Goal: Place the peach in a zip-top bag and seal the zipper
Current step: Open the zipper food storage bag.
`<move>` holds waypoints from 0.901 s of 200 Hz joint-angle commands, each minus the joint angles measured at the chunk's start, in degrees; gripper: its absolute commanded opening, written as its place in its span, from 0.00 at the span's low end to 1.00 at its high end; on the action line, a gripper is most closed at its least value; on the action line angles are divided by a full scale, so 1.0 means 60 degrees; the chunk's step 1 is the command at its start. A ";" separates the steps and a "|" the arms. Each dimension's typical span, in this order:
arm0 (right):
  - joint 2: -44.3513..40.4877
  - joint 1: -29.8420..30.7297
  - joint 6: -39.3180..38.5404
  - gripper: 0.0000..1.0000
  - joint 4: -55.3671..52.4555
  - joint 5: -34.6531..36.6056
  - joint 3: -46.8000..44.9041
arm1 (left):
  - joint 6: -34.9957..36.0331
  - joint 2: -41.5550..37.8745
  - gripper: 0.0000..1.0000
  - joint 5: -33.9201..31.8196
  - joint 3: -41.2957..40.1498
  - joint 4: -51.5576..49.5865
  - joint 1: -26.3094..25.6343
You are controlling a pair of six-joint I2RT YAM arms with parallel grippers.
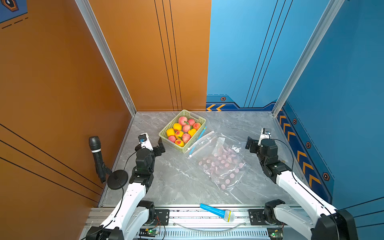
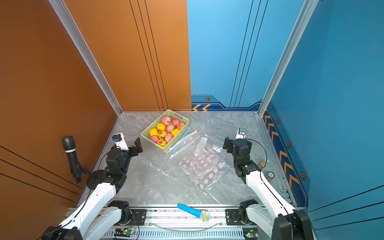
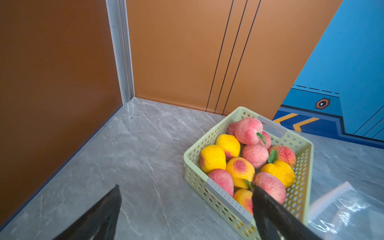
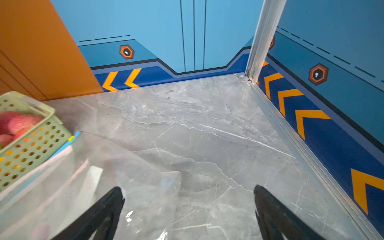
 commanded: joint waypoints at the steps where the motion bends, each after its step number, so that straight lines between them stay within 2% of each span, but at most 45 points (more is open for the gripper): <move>1: -0.0516 0.1041 0.1325 1.00 -0.3392 0.1247 0.0844 | -0.1145 -0.0526 0.98 -0.0405 0.0283 -0.2187 -0.0597; 27: -0.0587 0.2664 0.3349 1.00 -0.5376 0.1613 0.1612 | -0.1731 -0.0891 0.98 -0.0700 0.0130 -0.2534 -0.1808; 56: -0.0271 0.4772 0.5687 1.00 -0.6908 0.2303 0.1891 | -0.1850 -0.0858 0.98 -0.1808 0.0108 -0.2787 -0.3426; 77: 0.0027 0.5754 0.6919 1.00 -0.6986 0.2196 0.1671 | -0.1847 -0.0682 0.98 -0.2304 0.0190 -0.2883 -0.4107; 102: 0.0529 0.6622 0.7706 1.00 -0.6364 0.1756 0.1379 | -0.1966 -0.0421 0.98 -0.2365 0.0370 -0.3199 -0.4227; 123: 0.0991 0.7015 0.8201 1.00 -0.5891 0.1495 0.1176 | -0.2088 -0.0355 0.98 -0.2332 0.0449 -0.3460 -0.4234; 149: 0.1486 0.6938 0.8678 0.99 -0.5353 0.1192 0.0730 | -0.2240 -0.0382 0.98 -0.2256 0.0418 -0.3420 -0.4240; 166: 0.1715 0.6653 0.8792 0.90 -0.4802 0.1005 0.0304 | -0.2266 -0.0313 0.98 -0.2168 0.0407 -0.3331 -0.4240; 180: 0.1813 0.6294 0.8809 0.74 -0.4423 0.0817 -0.0080 | -0.2309 -0.0187 0.98 -0.2129 0.0444 -0.3295 -0.4256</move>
